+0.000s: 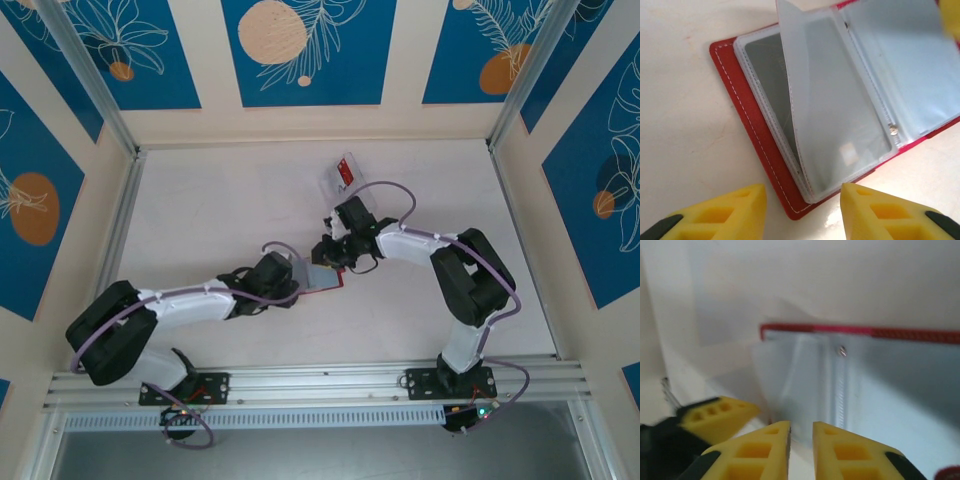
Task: Put the credit cards into the card holder
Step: Flip over the card slot in the card holder.
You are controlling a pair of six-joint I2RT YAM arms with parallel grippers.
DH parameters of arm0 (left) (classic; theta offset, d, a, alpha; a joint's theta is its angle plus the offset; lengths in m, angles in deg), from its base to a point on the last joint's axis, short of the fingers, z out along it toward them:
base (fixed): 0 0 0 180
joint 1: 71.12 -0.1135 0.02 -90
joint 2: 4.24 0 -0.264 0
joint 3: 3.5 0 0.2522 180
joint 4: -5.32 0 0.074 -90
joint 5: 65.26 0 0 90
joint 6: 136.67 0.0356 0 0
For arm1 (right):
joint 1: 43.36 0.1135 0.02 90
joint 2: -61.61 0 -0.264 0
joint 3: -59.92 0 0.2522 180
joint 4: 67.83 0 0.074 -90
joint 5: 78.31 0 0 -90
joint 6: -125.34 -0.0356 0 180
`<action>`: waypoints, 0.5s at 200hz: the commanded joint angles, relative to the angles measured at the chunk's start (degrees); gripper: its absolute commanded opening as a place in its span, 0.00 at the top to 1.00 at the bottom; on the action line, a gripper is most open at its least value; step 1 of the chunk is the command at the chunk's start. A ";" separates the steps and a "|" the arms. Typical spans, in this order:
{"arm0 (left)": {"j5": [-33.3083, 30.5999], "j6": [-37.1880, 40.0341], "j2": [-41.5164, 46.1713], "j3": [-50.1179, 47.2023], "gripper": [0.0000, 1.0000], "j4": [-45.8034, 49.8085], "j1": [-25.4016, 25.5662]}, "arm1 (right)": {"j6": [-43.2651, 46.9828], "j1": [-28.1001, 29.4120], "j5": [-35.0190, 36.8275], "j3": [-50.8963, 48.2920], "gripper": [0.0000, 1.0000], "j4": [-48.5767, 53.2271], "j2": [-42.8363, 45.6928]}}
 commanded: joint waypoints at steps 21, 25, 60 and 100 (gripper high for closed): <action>5.86 -1.18 1.03 4.05 0.58 3.17 -4.20 | 1.26 1.12 4.48 -1.92 0.87 3.73 -0.99; 6.31 -0.82 0.24 4.92 0.58 3.59 -4.38 | 1.29 1.12 4.81 -2.00 0.87 4.12 -1.11; 8.10 0.50 -6.19 9.32 0.58 4.34 -4.55 | 1.71 0.86 8.36 -3.08 0.91 7.13 -1.67; 5.65 0.46 -9.56 9.48 0.63 4.91 -4.80 | 1.88 -0.37 8.22 -4.84 0.91 7.04 -1.91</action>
